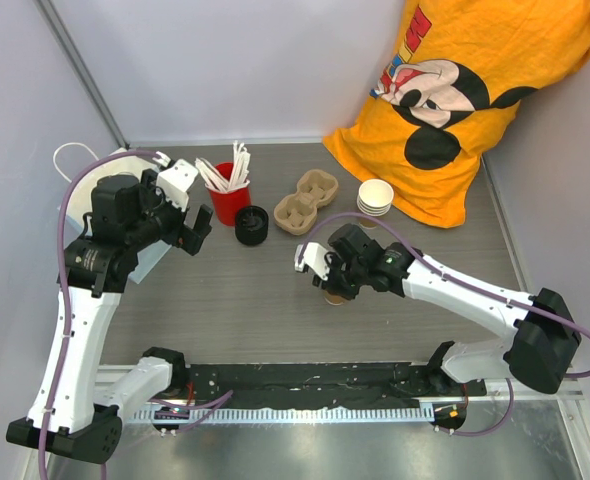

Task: Pack the takeout coffee

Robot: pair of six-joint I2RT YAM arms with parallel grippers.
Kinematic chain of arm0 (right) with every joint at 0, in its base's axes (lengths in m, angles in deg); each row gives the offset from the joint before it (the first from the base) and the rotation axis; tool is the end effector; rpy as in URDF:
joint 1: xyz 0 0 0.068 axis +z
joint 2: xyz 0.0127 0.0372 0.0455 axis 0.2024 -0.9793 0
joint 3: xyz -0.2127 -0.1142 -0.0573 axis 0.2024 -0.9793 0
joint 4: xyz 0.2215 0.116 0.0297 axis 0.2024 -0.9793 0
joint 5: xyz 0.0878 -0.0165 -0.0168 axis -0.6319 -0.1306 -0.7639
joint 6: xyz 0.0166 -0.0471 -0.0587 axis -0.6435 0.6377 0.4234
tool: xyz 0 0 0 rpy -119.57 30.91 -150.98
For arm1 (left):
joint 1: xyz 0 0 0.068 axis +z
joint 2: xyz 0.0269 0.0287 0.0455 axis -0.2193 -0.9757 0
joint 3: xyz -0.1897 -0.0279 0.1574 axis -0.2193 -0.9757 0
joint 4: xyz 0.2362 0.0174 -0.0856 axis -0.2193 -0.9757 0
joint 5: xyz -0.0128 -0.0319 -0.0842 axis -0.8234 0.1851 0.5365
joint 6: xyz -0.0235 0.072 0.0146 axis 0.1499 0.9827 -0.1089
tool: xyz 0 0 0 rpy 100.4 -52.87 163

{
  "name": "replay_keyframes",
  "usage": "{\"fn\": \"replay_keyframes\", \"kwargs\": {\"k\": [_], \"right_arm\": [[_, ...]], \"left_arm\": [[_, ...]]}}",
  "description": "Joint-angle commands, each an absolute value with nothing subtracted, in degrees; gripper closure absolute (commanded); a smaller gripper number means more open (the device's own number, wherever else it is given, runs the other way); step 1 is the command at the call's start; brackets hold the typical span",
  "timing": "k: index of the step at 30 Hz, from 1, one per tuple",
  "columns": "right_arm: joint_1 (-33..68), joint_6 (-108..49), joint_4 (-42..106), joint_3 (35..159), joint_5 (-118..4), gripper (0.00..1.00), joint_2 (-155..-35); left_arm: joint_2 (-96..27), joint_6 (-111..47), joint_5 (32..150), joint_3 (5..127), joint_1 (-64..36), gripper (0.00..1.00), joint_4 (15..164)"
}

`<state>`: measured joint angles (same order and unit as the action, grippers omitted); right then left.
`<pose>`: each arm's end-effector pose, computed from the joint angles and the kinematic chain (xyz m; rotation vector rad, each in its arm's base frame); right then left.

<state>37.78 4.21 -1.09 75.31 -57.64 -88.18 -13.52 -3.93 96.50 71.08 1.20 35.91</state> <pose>0.1730 0.2173 0.2059 -1.6197 1.9505 0.3466 0.1900 -0.0547 0.3870 0.6458 1.9625 -0.1954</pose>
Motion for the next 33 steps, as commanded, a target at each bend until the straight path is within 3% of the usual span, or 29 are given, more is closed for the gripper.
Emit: {"fn": "replay_keyframes", "kwargs": {"k": [1,6,9,16,23,26,33], "right_arm": [[38.25,6.23,-2.35,79.04,-59.1,0.66,-87.92],[38.51,8.96,-9.2,84.84,-63.76,0.45,-88.36],[38.86,10.28,-11.06,90.1,-64.91,0.39,-89.06],[39.3,13.0,-6.51,101.45,-61.92,0.37,-97.76],[39.3,17.83,-1.92,111.82,-62.45,0.36,-111.99],[39.13,20.64,-1.3,116.48,-63.06,0.36,-117.95],[34.91,26.45,-1.48,124.92,-73.85,0.34,-126.94]], "left_arm": [[-13.07,-4.23,96.21,72.36,1.59,0.0,36.53],[-13.51,-3.88,96.21,72.97,1.59,0.0,36.26],[-13.6,-4.05,95.68,73.32,1.68,0.0,36.09],[-13.86,-8.88,91.38,74.38,4.22,0.0,38.63],[-13.25,-16.18,95.85,74.29,18.97,0.0,42.67],[-13.16,-17.32,98.22,73.59,20.58,0.0,43.47],[-13.25,-17.76,102.88,72.27,20.67,0.0,44.26]]}}
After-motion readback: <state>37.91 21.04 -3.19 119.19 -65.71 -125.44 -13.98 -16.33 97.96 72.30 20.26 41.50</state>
